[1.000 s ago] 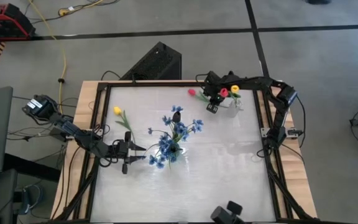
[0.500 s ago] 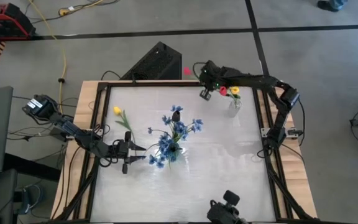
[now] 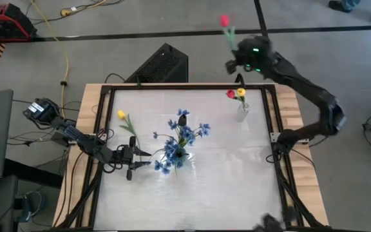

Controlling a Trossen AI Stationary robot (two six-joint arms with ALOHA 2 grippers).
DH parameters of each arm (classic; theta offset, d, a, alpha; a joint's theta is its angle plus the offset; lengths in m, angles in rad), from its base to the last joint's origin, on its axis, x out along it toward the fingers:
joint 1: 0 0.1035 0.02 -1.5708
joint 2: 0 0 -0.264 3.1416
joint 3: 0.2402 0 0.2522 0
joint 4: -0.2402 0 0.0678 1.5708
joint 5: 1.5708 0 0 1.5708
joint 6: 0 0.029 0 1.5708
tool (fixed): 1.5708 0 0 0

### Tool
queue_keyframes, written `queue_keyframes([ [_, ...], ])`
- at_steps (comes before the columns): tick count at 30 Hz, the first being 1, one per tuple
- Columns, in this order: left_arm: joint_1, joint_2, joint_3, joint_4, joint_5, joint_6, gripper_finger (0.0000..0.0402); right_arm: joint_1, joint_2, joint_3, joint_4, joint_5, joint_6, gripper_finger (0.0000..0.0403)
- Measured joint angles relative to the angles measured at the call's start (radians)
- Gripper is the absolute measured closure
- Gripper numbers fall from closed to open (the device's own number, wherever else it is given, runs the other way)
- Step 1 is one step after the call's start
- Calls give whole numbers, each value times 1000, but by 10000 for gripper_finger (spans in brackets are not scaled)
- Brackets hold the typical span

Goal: Sort flowers into vase by color
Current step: Put the red tulip into the transparent vase

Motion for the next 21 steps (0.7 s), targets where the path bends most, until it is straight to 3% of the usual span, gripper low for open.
queue_keyframes([
  [6,0,0,0,3,33,-15,265,-13,-298,-229,75,-3,146,387],
  [13,0,0,0,8,33,-24,265,60,-671,-648,446,-91,337,387],
  [21,0,0,0,21,33,-26,265,151,-900,-885,533,-22,376,387],
])
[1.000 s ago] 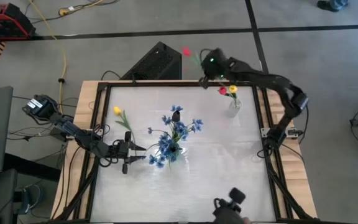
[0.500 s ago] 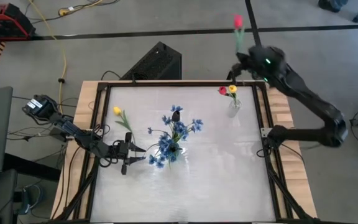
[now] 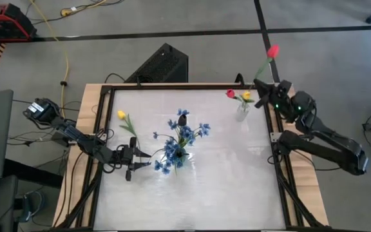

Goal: Sort flowers into vase by color
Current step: Put the red tulip into the transparent vase

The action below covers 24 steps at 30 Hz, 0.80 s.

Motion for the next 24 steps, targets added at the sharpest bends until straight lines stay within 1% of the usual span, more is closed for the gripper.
queue_keyframes([
  [3,0,0,0,4,0,-7,265,16,-43,-23,-16,19,-10,387],
  [7,0,0,0,4,0,-7,265,20,-69,-26,-50,55,-27,387],
  [9,0,0,0,4,0,-3,265,20,-71,-26,-35,72,-40,387],
  [14,0,0,0,4,0,0,265,20,-67,-26,38,75,-57,387],
  [17,0,0,0,4,0,1,265,20,-67,-26,52,81,-77,387],
  [24,0,0,0,3,-1,1,265,19,-67,-26,-23,99,-96,387],
])
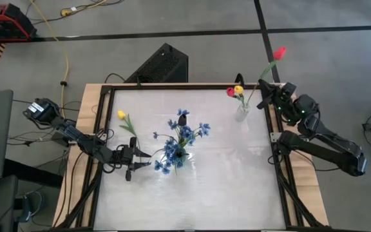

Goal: Sort flowers into vase by color
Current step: Put the red tulip into the transparent vase

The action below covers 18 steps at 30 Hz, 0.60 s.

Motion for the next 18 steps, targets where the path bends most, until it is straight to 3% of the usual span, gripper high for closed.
queue_keyframes([
  [18,0,0,0,0,-1,1,265,1,45,-54,30,20,-11,387],
])
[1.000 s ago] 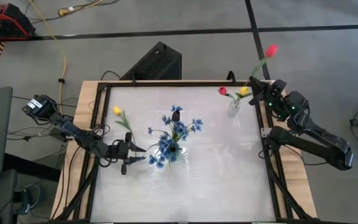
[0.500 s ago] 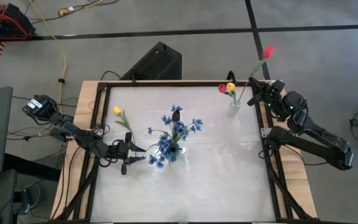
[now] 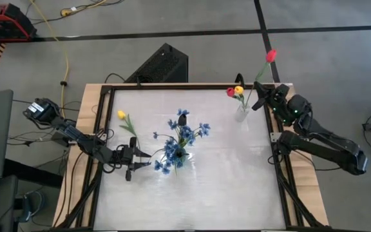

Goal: Sort flowers into vase by color
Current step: Put the red tulip into the transparent vase

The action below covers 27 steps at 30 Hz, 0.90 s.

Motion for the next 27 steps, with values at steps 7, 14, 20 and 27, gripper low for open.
queue_keyframes([
  [7,0,0,0,0,0,4,265,0,-2,-56,41,27,-1,387],
  [14,0,0,0,-1,0,21,265,0,-1,-66,8,-15,0,349],
  [20,0,0,0,-1,0,21,265,-1,-1,-66,-24,-20,1,283],
  [27,0,0,0,-1,0,20,265,-1,0,37,-362,-27,28,216],
])
